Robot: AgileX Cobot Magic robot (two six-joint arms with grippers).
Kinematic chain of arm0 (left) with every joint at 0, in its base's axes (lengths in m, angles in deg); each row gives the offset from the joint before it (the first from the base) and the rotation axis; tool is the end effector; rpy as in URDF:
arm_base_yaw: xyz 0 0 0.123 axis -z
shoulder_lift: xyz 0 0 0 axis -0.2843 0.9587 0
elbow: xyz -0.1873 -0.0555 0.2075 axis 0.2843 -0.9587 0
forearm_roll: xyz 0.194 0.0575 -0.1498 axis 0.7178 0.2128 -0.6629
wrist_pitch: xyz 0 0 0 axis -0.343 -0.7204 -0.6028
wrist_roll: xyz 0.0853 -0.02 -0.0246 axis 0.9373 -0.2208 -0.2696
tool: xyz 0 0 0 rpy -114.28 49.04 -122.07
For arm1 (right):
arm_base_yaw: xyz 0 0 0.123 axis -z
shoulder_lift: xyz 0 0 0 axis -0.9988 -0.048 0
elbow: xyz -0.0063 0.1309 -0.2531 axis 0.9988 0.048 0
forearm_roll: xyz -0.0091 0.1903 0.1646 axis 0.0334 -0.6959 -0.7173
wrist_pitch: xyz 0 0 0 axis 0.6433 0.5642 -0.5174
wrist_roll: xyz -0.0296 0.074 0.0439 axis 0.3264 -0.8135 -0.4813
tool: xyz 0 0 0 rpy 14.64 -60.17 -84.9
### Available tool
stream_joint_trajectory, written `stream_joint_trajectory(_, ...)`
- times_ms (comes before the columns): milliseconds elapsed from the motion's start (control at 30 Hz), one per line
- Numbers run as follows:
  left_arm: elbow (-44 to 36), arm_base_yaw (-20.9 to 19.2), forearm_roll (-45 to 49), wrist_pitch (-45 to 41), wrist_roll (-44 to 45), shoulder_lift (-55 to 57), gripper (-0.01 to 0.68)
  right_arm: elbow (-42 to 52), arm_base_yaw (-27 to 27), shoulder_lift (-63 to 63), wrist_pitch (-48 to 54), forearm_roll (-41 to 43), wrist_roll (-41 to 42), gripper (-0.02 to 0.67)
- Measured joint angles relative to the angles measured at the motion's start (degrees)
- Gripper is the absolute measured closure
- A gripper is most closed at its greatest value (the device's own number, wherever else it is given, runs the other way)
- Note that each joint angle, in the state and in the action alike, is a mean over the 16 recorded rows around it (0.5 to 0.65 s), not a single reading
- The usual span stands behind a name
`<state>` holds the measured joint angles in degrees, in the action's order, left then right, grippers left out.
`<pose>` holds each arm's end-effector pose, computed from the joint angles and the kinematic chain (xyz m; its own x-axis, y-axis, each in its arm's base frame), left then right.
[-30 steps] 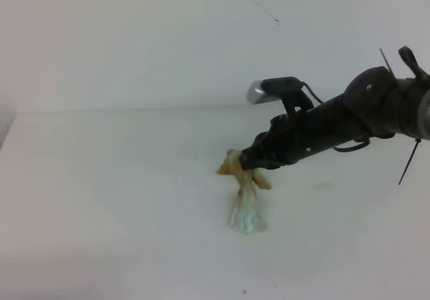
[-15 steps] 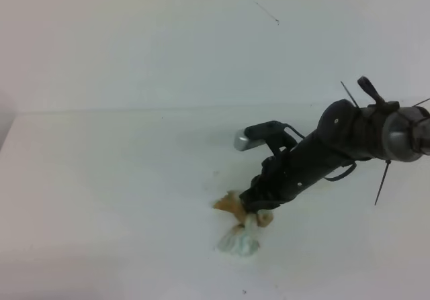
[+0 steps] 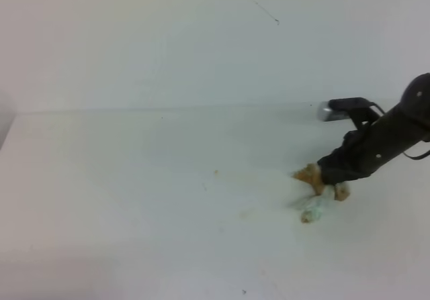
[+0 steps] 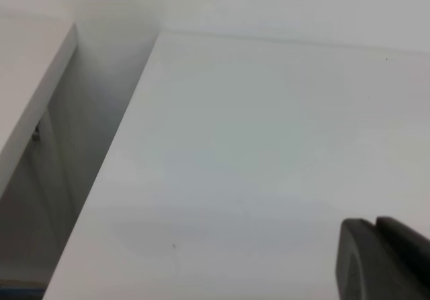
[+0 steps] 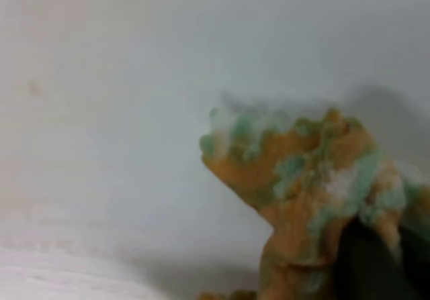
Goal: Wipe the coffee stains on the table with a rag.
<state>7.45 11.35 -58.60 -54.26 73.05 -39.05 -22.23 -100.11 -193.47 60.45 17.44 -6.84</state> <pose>0.0542 0.0025 0.1845 -0.2080 -0.1724 -0.9628 -0.0971 0.9831 -0.1550 0.4111 0.1230 0.1233 -0.8304 -0.4021 -0.3858 -0.5046 0.8363 0.2144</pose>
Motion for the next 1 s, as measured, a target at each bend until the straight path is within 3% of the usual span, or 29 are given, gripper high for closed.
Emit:
stream_joint_trajectory(200, 0.0, 0.0, 0.0, 0.05, 0.0, 0.01, 0.675, 0.13, 1.31, 0.1, 1.62, -3.53, 2.97, 0.623)
stream_joint_trajectory(567, 0.0, 0.0, 0.0, 0.05, 0.0, 0.02, 0.675, 0.26, -4.77, 0.15, 2.3, -11.58, 8.82, 0.622)
stream_joint_trajectory(1000, -0.13, 0.0, 0.0, 0.11, 0.0, -0.07, 0.675, 0.29, -5.39, 4.56, 1.17, -6.8, 7.09, 0.622)
